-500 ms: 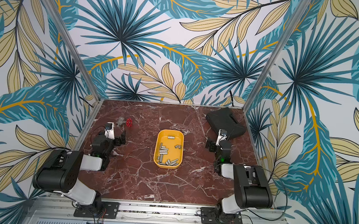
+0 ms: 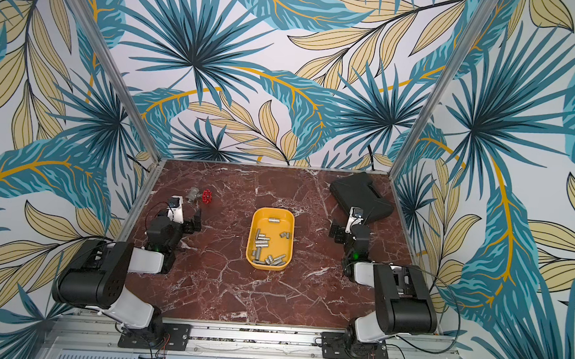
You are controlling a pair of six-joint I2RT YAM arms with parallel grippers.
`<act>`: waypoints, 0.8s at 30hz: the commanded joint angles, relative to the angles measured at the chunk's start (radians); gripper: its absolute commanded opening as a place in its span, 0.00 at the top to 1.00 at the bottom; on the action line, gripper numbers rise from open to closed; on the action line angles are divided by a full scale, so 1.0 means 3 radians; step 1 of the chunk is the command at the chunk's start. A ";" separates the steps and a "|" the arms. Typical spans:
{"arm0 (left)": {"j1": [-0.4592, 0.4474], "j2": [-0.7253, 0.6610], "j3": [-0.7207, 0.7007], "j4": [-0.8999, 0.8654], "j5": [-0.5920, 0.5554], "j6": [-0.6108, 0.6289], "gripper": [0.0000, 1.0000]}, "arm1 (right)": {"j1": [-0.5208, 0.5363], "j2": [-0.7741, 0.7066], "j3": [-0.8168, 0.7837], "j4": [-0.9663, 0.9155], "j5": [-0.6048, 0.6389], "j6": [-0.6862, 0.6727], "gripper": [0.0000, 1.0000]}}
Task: Take out the socket from the storage box
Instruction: Pick up the socket head from the storage box.
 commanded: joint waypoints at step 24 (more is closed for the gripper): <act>0.0027 -0.0004 0.0077 -0.0108 -0.0168 -0.0063 0.00 | 0.0034 -0.0011 0.0033 -0.0001 0.0081 -0.0046 0.00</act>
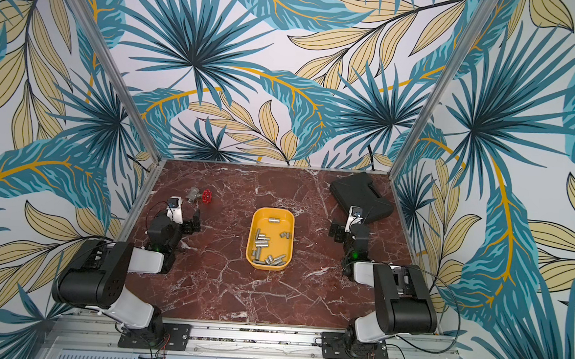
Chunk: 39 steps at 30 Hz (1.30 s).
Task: Take out the socket from the storage box
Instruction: Pick up the socket head from the storage box.
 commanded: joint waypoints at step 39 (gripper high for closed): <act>-0.0619 -0.1094 0.1037 -0.3043 0.1111 -0.1807 0.15 | 0.1898 0.1370 0.3731 -0.4712 0.0107 0.1052 0.16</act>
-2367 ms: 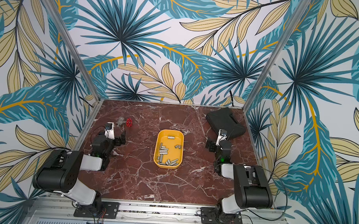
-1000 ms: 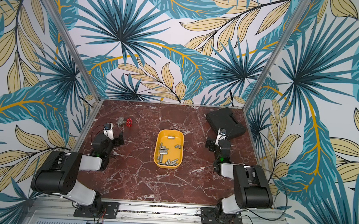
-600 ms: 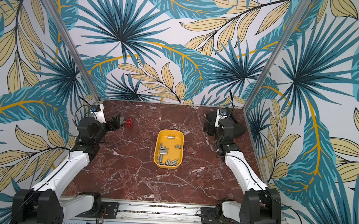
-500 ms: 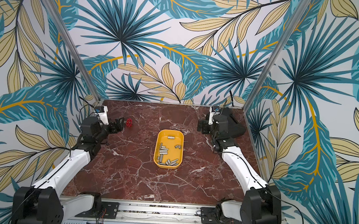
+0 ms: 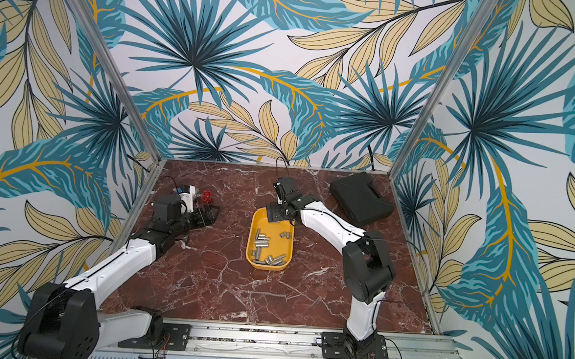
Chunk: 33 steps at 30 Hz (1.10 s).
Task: Take out the socket from the storage box
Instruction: Pick up the socket head from the storage box.
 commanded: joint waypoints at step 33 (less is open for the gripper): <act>-0.0047 0.0267 0.0144 -0.0126 0.0482 -0.0021 0.11 | 0.0119 0.1273 0.0917 -0.0440 0.0228 0.0751 0.44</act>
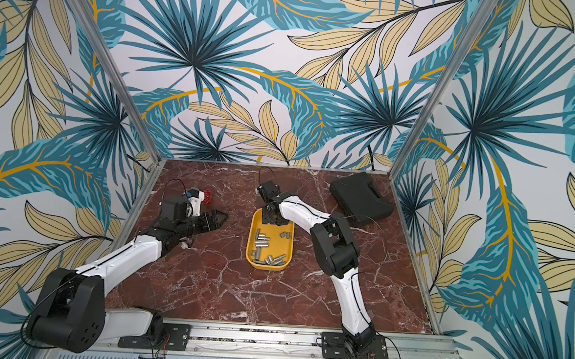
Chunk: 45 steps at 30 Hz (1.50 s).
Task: Take out the socket from the storage box
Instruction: Pick up the socket head from the storage box, then place the socket head at the center of the board.
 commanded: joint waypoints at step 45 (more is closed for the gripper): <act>-0.0209 0.0224 0.0077 0.0054 -0.0097 -0.0050 0.10 | -0.0767 -0.0852 -0.1102 -0.0111 -0.0249 -0.0593 0.65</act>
